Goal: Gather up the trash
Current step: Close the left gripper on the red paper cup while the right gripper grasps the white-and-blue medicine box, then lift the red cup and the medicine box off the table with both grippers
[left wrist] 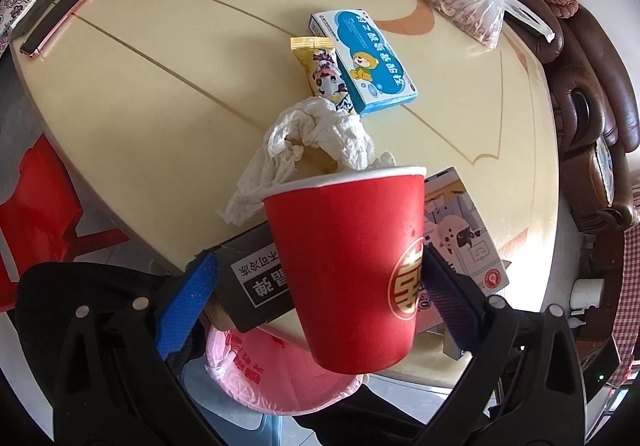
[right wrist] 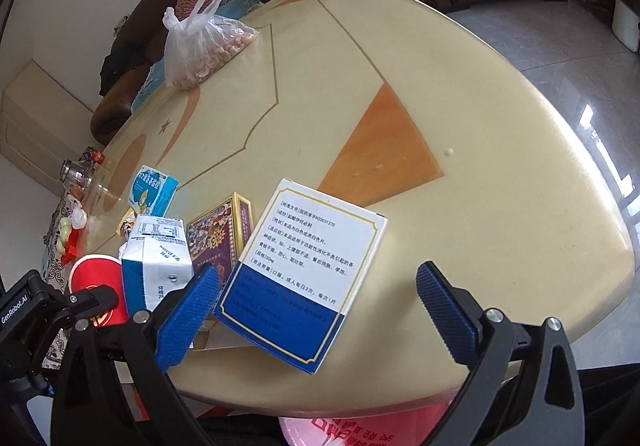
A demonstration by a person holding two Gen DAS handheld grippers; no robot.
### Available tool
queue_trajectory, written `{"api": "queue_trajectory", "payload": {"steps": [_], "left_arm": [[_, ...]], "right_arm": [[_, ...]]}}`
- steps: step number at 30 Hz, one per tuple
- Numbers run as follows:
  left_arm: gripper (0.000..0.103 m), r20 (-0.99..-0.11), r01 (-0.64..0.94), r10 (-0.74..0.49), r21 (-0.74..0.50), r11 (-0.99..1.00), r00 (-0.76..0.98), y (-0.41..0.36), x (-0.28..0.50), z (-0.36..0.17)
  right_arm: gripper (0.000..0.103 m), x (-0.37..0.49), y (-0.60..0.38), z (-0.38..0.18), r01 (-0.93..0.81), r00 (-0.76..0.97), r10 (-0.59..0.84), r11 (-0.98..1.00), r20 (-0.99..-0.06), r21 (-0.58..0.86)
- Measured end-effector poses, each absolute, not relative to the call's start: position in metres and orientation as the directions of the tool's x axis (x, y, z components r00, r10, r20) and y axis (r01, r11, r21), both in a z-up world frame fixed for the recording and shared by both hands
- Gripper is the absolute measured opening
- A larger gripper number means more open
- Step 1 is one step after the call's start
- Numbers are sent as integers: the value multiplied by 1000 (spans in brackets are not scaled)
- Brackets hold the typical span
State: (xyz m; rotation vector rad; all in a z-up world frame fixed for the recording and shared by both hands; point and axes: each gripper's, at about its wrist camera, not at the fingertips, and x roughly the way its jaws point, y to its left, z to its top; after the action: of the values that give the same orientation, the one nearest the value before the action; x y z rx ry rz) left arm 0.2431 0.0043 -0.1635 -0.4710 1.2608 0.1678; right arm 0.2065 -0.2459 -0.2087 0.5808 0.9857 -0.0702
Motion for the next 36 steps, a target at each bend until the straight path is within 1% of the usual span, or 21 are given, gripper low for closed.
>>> {"api": "queue_trajectory", "payload": {"steps": [2,7,12,16,18,20,22,23,26,28,30,34,36], "left_arm": [[98,-943,-379,-142,-254,890,300,4,246,-166],[98,-947,-384,-148,-255,887,286,5,251,-171],[96,-943,-386,-161,-269,882,290,7,255,-170],[87,-946,-387,-159,-264,883,284,7,257,-171],[84,-944,-389,-166,-272,880,284,8,259,-171],[83,-944,-392,-168,-274,878,284,9,261,-171],[83,-946,-391,-167,-271,880,278,9,262,-171],[82,-946,-391,-168,-271,880,278,9,262,-171],[77,-944,-391,-175,-278,877,279,9,263,-171],[70,-944,-387,-177,-278,879,277,8,264,-170],[70,-945,-386,-180,-279,880,273,8,264,-170],[69,-944,-383,-186,-284,879,274,8,265,-170],[69,-944,-381,-188,-285,880,272,9,266,-170]], "right_arm": [[96,207,-246,-209,314,563,212,839,-799,444],[96,211,-234,-210,307,556,159,873,-816,379],[97,212,-233,-210,300,566,146,880,-811,368],[96,212,-232,-211,293,566,138,888,-813,355],[94,213,-233,-210,292,569,130,891,-812,347],[89,215,-233,-210,288,567,123,897,-815,336],[88,216,-233,-210,286,564,121,899,-817,330],[86,217,-233,-210,284,565,118,901,-817,327],[80,218,-231,-209,275,565,113,908,-817,316],[79,219,-230,-209,270,562,108,913,-820,305],[75,219,-231,-209,265,566,112,913,-816,309],[75,219,-231,-209,257,567,114,916,-816,306],[72,220,-232,-209,251,571,124,915,-811,316]]}}
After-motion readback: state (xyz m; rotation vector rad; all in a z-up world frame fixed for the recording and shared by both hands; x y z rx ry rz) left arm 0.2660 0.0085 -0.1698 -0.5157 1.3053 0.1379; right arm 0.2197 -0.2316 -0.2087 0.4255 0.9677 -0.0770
